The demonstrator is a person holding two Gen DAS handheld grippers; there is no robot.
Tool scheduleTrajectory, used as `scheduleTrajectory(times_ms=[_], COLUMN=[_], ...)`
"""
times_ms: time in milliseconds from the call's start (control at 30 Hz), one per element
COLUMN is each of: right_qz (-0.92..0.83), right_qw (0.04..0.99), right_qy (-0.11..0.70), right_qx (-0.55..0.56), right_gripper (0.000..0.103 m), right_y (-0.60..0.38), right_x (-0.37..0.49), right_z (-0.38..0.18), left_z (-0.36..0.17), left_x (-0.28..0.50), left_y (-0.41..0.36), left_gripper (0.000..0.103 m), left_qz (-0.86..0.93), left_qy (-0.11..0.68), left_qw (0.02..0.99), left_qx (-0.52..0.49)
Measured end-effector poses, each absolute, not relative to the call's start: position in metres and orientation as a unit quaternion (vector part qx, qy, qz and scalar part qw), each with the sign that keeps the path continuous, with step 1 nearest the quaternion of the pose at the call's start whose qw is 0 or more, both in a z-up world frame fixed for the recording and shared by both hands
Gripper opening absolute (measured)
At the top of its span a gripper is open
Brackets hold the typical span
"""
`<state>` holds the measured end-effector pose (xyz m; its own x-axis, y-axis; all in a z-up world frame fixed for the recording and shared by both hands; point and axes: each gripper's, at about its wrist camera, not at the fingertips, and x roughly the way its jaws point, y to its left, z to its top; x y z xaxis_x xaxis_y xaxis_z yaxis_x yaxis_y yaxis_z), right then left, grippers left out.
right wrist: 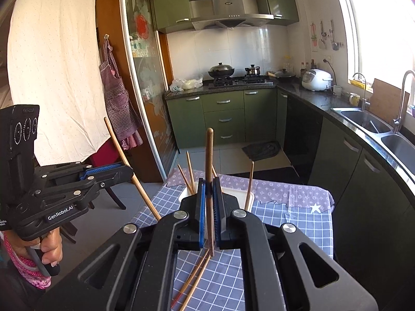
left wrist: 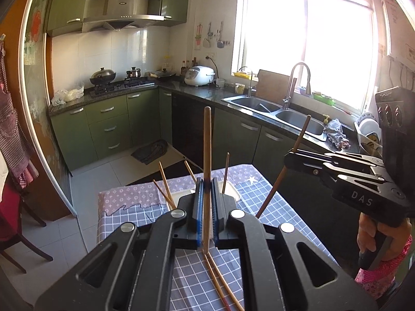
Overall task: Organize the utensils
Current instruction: 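Lower both chopsticks into the white holder and open both tools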
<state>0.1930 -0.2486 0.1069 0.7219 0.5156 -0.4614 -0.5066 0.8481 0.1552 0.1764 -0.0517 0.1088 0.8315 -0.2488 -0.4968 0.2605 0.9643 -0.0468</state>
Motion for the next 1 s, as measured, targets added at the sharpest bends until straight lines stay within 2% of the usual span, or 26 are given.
scheduleTrajectory(times_ms=[200,333,767,1000], right_qz=[0.259,0.244,0.232,0.233], right_qw=[0.942,0.945,0.917,0.917], right_qy=[0.213,0.216,0.325,0.322], right_qx=[0.025,0.028,0.013,0.011], right_gripper=[0.006,0.006,0.006,0.007], right_y=[-0.251,-0.249,-0.217,-0.218], right_x=[0.223,0.259,0.327,0.313], right_z=[0.152,0.158,0.04,0.03], left_z=[0.142,0.14,0.052,0.039], left_x=[0.199,0.226,0.286,0.284], left_y=[-0.055,-0.057,-0.05,-0.048], left_gripper=[0.006,0.006,0.006,0.012], left_qz=[-0.111,-0.086,-0.078,-0.076], left_qy=[0.217,0.211,0.31,0.324], left_qw=[0.97,0.974,0.948,0.943], left_qx=[0.008,0.016,0.006,0.004])
